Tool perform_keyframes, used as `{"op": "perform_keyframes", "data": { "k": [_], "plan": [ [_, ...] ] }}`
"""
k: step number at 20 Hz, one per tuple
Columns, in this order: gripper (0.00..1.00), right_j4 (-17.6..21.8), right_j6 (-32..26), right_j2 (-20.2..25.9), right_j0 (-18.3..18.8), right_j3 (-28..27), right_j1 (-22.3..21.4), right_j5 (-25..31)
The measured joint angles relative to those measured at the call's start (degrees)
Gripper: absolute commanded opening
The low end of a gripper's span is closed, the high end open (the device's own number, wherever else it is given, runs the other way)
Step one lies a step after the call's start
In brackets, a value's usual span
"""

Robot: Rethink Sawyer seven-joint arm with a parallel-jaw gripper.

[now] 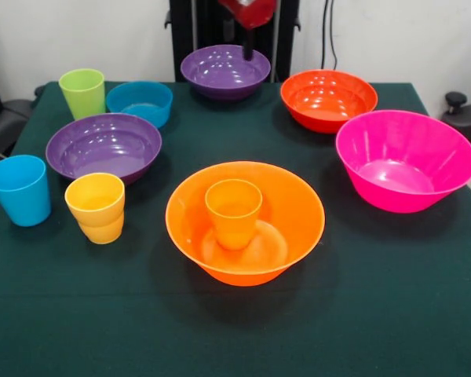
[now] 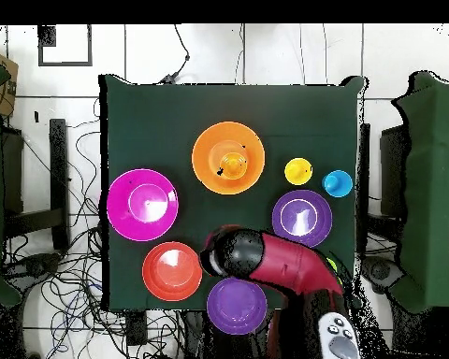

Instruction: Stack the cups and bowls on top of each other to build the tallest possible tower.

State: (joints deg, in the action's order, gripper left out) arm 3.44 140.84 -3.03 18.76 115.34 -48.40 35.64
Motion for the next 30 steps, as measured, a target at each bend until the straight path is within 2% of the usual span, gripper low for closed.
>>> {"op": "perform_keyframes", "data": {
  "k": [2, 4, 5, 8, 10, 15, 18, 20, 21, 24, 25, 28, 29, 30],
  "plan": [
    [1.0, 3.1, 0.0, 0.0, 2.6, 1.7, 0.4, -4.3],
    [1.0, 4.7, 0.0, 0.0, 3.6, 2.2, 0.8, -6.5],
    [1.0, 7.3, 0.0, 0.0, 4.9, 2.8, 1.6, -10.0],
    [1.0, 9.7, 0.0, -0.2, 5.4, 3.0, 2.9, -13.4],
    [1.0, 11.5, 0.0, -0.6, 4.9, 3.0, 4.2, -15.9],
    [1.0, 15.5, 0.0, -3.8, -0.3, 2.9, 9.1, -23.3],
    [1.0, 17.9, 0.0, -4.9, -2.5, 2.9, 10.6, -25.3],
    [1.0, 21.2, 0.0, -5.2, -3.8, 3.0, 11.1, -26.1],
    [1.0, 25.0, 0.0, -5.2, -4.5, 3.3, 11.0, -26.1],
    [1.0, 29.0, 0.0, -5.2, -4.6, 3.8, 10.7, -26.1],
    [1.0, 32.4, 0.0, -5.2, -4.5, 3.8, 10.7, -26.2],
    [1.0, 36.1, 0.0, -5.0, -4.0, 3.8, 11.0, -26.4],
    [1.0, 39.7, 0.0, -4.5, -3.0, 3.8, 11.3, -27.0],
    [1.0, 40.6, 0.0, -4.3, -2.6, 3.8, 11.3, -27.2]
  ]
}}
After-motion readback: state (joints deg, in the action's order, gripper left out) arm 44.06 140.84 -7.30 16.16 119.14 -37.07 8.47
